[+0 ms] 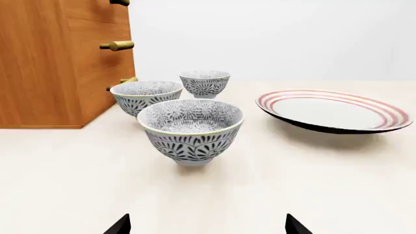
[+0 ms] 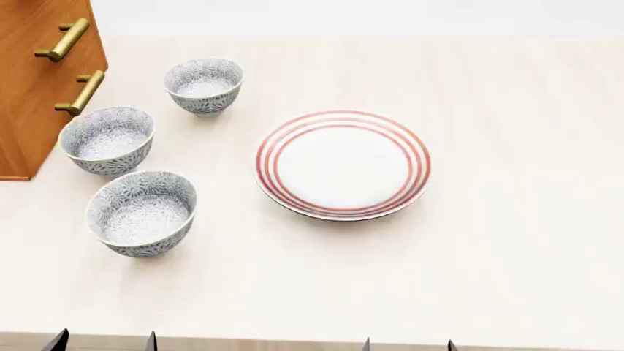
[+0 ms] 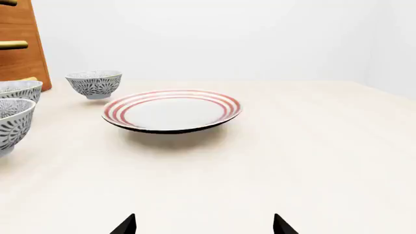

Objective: Open the top drawer of the cabinet.

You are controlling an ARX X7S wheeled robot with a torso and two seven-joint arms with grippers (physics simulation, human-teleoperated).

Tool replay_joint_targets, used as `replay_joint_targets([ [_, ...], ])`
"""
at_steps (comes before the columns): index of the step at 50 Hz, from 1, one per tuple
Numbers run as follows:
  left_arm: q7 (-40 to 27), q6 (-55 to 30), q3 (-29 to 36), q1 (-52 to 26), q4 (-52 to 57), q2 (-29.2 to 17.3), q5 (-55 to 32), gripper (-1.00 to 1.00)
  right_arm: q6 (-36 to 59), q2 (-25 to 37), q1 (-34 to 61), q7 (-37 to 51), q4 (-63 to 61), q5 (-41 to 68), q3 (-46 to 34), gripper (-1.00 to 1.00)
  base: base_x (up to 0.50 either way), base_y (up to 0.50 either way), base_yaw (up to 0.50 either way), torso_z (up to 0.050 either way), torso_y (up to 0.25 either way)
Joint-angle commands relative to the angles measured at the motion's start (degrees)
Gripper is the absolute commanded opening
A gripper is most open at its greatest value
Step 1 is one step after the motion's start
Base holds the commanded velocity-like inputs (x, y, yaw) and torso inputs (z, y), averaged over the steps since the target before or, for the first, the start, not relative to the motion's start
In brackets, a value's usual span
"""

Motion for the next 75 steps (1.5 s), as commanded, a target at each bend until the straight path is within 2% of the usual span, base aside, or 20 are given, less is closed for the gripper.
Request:
replay_joint_targets([
  [1, -1.4, -0.1, 0.8, 0.0, 0.1, -0.8, -1.1, 1.00, -0.2, 0.9, 0.0, 1.3, 0.1, 0.6, -1.2, 1.00, 0.00, 0.00, 0.00, 0.000, 0.000],
  [21, -4.8, 0.3, 4.3, -0.1, 0.1, -3.6, -3.2, 1.00, -0.9, 3.7, 0.2, 4.6, 0.7, 2.5, -4.9, 1.00, 0.00, 0.02, 0.00, 0.000, 0.000],
  [48, -7.0, 0.2, 6.9, -0.4, -0.4, -5.6, -4.3, 1.00, -1.4, 5.5, 0.5, 6.4, 1.2, 4.0, -7.3, 1.00, 0.00, 0.50, 0.00, 0.000, 0.000],
  [52, -8.0, -0.4, 7.3, -0.7, -0.6, -5.8, -3.6, 1.00, -1.2, 5.6, 0.6, 6.9, 1.0, 5.1, -6.9, 1.00, 0.00, 0.01, 0.00, 0.000, 0.000],
  [75, -9.5, -0.3, 8.7, -0.9, -0.6, -7.0, -4.4, 1.00, -2.0, 6.8, 0.7, 8.1, 1.6, 6.5, -8.5, 1.00, 0.00, 0.00, 0.00, 0.048, 0.000],
])
